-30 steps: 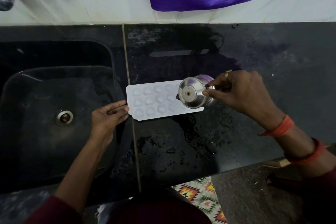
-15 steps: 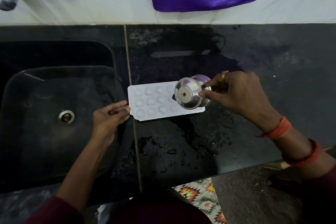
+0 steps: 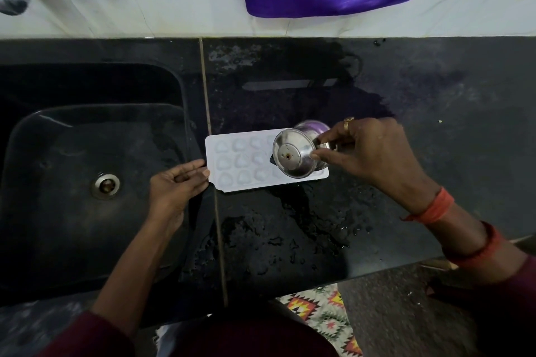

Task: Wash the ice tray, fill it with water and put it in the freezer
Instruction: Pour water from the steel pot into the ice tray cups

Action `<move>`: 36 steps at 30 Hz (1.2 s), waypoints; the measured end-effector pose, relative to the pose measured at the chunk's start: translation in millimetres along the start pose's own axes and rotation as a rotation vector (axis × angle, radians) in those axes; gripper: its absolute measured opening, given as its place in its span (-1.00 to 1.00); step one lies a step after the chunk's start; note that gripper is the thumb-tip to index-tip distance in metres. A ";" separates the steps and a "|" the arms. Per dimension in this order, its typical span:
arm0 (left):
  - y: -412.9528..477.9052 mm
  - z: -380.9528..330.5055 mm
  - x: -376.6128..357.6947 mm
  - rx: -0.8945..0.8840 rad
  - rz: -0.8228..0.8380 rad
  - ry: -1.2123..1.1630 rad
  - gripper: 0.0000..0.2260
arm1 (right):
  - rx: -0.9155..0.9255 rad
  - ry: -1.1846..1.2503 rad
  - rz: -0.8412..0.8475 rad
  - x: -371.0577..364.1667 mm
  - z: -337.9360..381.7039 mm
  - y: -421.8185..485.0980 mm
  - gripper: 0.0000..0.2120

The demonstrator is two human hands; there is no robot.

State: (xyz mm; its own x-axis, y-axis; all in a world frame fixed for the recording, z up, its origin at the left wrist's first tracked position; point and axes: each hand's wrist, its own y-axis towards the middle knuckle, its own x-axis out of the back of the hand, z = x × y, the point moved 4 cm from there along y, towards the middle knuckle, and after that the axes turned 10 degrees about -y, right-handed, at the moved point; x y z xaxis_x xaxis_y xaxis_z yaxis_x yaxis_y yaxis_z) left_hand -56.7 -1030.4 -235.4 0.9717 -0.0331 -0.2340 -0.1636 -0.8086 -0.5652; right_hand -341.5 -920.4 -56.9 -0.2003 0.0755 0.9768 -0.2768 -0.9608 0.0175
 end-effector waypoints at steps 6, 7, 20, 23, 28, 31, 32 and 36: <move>-0.4 0.6 0.9 0.004 -0.002 -0.014 -0.80 | 0.006 -0.016 0.007 -2.8 2.2 0.3 -0.73; -0.4 0.7 0.9 0.004 -0.002 -0.017 -0.80 | 0.011 -0.018 0.004 -2.6 3.0 0.4 -0.73; 2.6 2.8 1.1 -0.003 0.007 -0.011 -0.75 | 0.009 0.007 0.022 -0.9 5.4 3.5 -0.59; 2.6 2.7 0.9 -0.001 0.005 -0.004 -0.76 | 0.012 0.011 0.018 -0.8 5.1 4.0 -0.60; 1.9 2.9 0.8 0.005 -0.004 -0.005 -0.77 | 0.027 0.011 0.008 -0.3 6.2 3.7 -0.62; 1.7 2.0 0.8 0.002 -0.003 -0.005 -0.80 | 0.035 0.004 0.005 -0.3 6.0 3.7 -0.63; 1.7 1.7 0.8 0.002 -0.003 -0.005 -0.81 | 0.037 0.000 0.003 -0.2 6.0 3.7 -0.63; 1.3 1.1 0.6 0.002 -0.005 -0.005 -0.80 | 0.040 -0.004 -0.007 1.3 6.5 3.3 -0.66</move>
State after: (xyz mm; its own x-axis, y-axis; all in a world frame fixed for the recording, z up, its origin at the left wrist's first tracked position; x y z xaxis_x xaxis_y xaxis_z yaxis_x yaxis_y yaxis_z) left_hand -56.6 -1030.8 -237.1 0.9716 -0.0258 -0.2352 -0.1589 -0.8074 -0.5682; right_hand -336.5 -925.2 -54.1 -0.1944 0.0812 0.9776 -0.2406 -0.9701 0.0327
